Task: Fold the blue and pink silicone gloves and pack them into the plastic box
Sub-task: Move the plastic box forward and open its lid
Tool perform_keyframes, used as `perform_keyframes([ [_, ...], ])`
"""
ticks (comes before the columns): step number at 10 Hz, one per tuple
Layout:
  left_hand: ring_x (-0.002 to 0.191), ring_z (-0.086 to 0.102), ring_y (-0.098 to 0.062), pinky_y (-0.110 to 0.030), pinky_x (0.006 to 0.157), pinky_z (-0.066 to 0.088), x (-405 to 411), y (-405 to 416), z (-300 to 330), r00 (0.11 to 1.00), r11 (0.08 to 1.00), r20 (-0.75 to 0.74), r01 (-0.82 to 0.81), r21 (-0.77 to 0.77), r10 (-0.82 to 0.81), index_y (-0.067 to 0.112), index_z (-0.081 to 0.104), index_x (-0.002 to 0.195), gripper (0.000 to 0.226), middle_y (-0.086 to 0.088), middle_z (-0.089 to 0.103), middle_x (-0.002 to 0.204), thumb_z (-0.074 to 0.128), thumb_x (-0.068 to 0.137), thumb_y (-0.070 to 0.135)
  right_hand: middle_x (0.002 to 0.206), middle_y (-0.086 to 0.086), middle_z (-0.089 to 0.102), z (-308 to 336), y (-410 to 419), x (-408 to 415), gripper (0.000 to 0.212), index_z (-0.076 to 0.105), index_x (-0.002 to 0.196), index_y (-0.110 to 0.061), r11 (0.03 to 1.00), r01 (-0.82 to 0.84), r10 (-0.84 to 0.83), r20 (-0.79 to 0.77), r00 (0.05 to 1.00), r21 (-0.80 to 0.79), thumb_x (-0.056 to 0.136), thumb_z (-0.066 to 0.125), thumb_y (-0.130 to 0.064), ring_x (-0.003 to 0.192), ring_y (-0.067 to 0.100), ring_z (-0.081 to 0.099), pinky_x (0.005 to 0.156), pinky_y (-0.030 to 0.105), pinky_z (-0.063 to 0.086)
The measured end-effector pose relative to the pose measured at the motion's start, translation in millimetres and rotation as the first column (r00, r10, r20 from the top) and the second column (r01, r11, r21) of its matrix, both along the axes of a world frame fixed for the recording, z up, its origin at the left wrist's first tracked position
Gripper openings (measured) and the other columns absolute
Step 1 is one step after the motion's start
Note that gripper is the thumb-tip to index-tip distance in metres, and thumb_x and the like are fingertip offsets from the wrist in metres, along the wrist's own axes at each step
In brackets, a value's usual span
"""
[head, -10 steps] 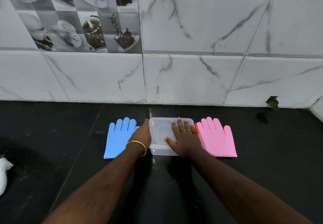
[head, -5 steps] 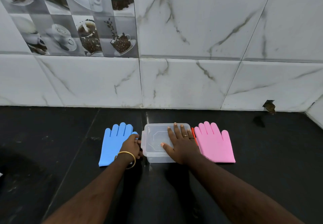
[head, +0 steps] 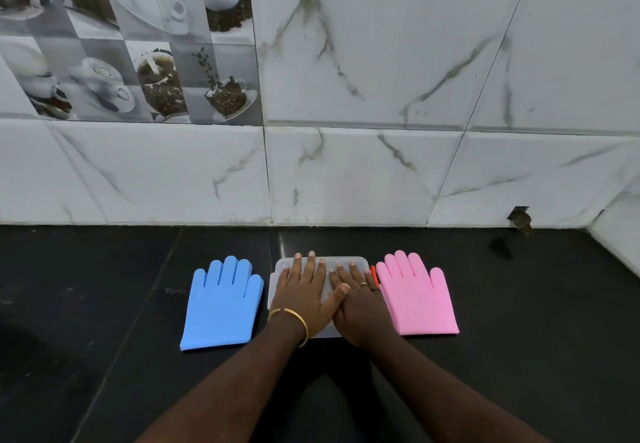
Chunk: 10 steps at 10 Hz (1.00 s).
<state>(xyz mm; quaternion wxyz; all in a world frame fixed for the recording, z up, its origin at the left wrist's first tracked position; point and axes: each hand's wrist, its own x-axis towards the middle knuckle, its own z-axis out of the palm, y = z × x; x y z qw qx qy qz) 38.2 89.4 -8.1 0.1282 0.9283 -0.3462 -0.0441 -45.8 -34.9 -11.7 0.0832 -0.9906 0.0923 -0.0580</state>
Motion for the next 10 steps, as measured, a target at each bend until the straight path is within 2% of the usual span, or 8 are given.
perform_keyframes([
  [1, 0.151, -0.012, -0.025, -0.046, 0.12, -0.004, 0, -1, -2, 0.999, 0.999, 0.035, 0.012, 0.043, -0.013, 0.025, 0.003, 0.155, 0.096, -0.001, -0.007, 0.165, -0.006, 0.078, 0.081, 0.159, 0.007, 0.032, 0, 0, -7, 0.056, 0.036, 0.15, -0.014, 0.969, 0.224, -0.241, 0.193, 0.951, 0.104, 0.097, 0.041, -0.032, 0.151, 0.028, 0.018, 0.121, 0.047, 0.014],
  [2, 0.151, -0.012, -0.026, -0.047, 0.119, -0.005, 0, -1, -2, 0.999, 0.998, 0.048, 0.01, 0.066, -0.013, 0.026, 0.0, 0.155, 0.096, -0.001, -0.008, 0.165, -0.004, 0.078, 0.083, 0.151, 0.007, 0.045, 8, -8, -3, 0.055, 0.035, 0.149, -0.015, 0.746, 0.434, -0.582, 0.177, 0.794, 0.505, 0.099, 0.05, -0.032, 0.14, 0.024, 0.042, 0.113, 0.042, 0.036],
  [3, 0.151, -0.011, -0.027, -0.049, 0.119, -0.005, 0, -2, -2, 0.999, 0.997, 0.048, 0.016, 0.08, -0.02, 0.026, -0.002, 0.155, 0.096, -0.001, -0.009, 0.165, -0.004, 0.077, 0.083, 0.139, 0.008, 0.057, 12, -21, 4, 0.048, 0.044, 0.144, -0.011, 0.626, 0.467, -0.628, 0.049, 0.777, 0.624, 0.102, 0.043, -0.034, 0.126, 0.022, 0.055, 0.107, 0.032, 0.042],
  [4, 0.151, -0.011, -0.027, -0.049, 0.119, -0.005, 1, -2, -3, 0.998, 0.996, 0.052, 0.014, 0.083, -0.018, 0.026, -0.002, 0.155, 0.094, -0.001, -0.009, 0.165, -0.004, 0.079, 0.082, 0.111, 0.002, 0.068, 13, -25, 6, 0.032, 0.061, 0.119, -0.011, 0.672, 0.448, -0.586, 0.054, 0.809, 0.589, 0.105, 0.039, -0.03, 0.084, 0.001, 0.059, 0.075, -0.003, 0.037],
  [5, 0.151, -0.011, -0.027, -0.05, 0.119, -0.005, 2, -3, -6, 0.998, 0.997, 0.056, 0.012, 0.079, -0.016, 0.027, -0.003, 0.154, 0.095, 0.0, -0.009, 0.165, -0.006, 0.077, 0.082, 0.097, -0.006, 0.059, 11, -26, 4, 0.032, 0.063, 0.111, -0.011, 0.692, 0.487, -0.604, 0.058, 0.795, 0.533, 0.105, 0.037, -0.028, 0.07, 0.003, 0.048, 0.07, -0.005, 0.03],
  [6, 0.151, -0.01, -0.027, -0.05, 0.119, -0.005, 3, -5, -9, 0.998, 0.997, 0.06, 0.002, 0.077, -0.006, 0.028, -0.003, 0.154, 0.095, 0.001, -0.008, 0.165, -0.006, 0.077, 0.083, 0.111, 0.002, 0.057, 13, -27, -3, 0.036, 0.059, 0.114, -0.008, 0.763, 0.444, -0.563, 0.145, 0.814, 0.47, 0.103, 0.034, -0.032, 0.093, 0.008, 0.044, 0.075, 0.017, 0.027],
  [9, 0.151, -0.011, -0.028, -0.049, 0.119, -0.004, 3, -5, -10, 0.997, 0.997, 0.074, -0.003, 0.081, -0.002, 0.028, -0.004, 0.154, 0.095, 0.001, -0.009, 0.164, -0.008, 0.076, 0.082, 0.11, 0.006, 0.062, 15, -22, 1, 0.035, 0.06, 0.112, -0.006, 0.681, 0.496, -0.609, 0.041, 0.792, 0.539, 0.105, 0.035, -0.028, 0.1, 0.017, 0.056, 0.071, 0.015, 0.027],
  [10, 0.151, -0.011, -0.027, -0.049, 0.119, -0.004, 2, -5, -9, 0.998, 0.997, 0.068, -0.004, 0.076, -0.001, 0.028, -0.004, 0.154, 0.094, 0.001, -0.01, 0.164, -0.007, 0.077, 0.081, 0.099, 0.007, 0.071, 11, -20, 9, 0.037, 0.065, 0.101, -0.007, 0.65, 0.519, -0.643, 0.037, 0.765, 0.556, 0.106, 0.036, -0.028, 0.089, 0.016, 0.064, 0.076, 0.019, 0.046],
])
